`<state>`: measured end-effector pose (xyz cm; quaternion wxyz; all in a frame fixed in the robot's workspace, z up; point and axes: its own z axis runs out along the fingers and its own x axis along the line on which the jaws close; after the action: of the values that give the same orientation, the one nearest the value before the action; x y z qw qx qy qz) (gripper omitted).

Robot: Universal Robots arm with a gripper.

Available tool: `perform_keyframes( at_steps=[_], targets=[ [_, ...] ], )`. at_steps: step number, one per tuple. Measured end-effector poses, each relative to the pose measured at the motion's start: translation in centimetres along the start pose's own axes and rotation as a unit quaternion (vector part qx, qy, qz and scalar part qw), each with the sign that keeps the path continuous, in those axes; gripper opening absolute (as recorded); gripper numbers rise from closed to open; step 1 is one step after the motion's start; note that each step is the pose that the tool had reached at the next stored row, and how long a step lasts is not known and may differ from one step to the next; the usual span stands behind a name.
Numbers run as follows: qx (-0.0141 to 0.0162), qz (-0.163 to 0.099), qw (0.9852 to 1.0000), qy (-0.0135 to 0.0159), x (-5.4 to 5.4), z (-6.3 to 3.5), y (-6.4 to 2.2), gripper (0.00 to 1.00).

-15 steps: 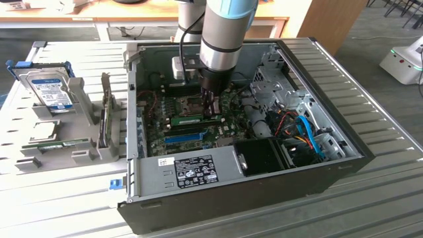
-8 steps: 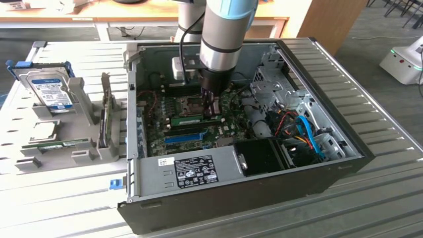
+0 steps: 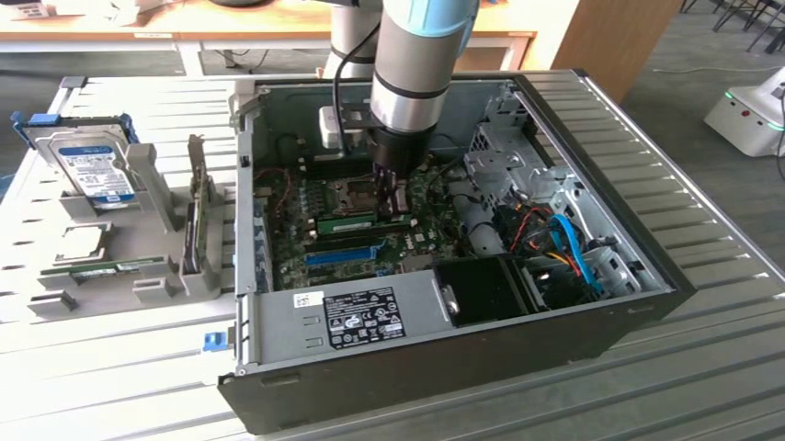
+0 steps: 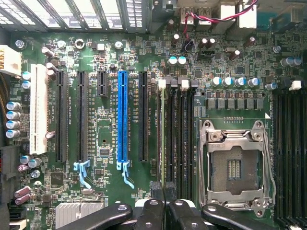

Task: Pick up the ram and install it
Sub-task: 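Insert the ram into the slot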

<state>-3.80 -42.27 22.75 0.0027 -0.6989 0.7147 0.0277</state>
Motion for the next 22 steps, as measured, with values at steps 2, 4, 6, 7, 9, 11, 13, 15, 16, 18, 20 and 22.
perform_keyframes(
  at_steps=[2,4,6,7,9,11,13,15,16,18,20,22],
  targets=[
    [0.0000,0.000,1.0000,0.0000,0.00,0.00,0.00,0.12],
    [0.0001,0.000,1.0000,-0.0002,-0.01,-0.01,0.00,0.12],
    [0.0001,0.000,1.0000,-0.0002,-0.01,-0.08,0.00,0.12],
    [-0.0001,0.000,1.0000,0.0000,-0.01,-0.13,0.00,0.12],
    [0.0000,0.000,1.0000,-0.0001,-0.01,-0.19,0.00,0.12],
    [-0.0001,0.000,1.0000,0.0000,-0.01,-0.25,0.01,0.12],
    [-0.0001,0.000,1.0000,-0.0001,-0.02,-0.31,0.01,0.12],
    [-0.0001,0.000,1.0000,0.0000,-0.02,-0.38,0.01,0.12],
    [-0.0001,0.000,1.0000,0.0000,-0.02,-0.40,0.01,0.12],
    [-0.0002,0.000,1.0000,0.0000,-0.02,-0.42,0.01,0.12],
    [-0.0002,0.000,1.0000,0.0000,-0.02,-0.42,-0.02,0.12],
    [-0.0003,0.000,1.0000,0.0000,-0.02,-0.42,-0.05,0.12]
  ],
)
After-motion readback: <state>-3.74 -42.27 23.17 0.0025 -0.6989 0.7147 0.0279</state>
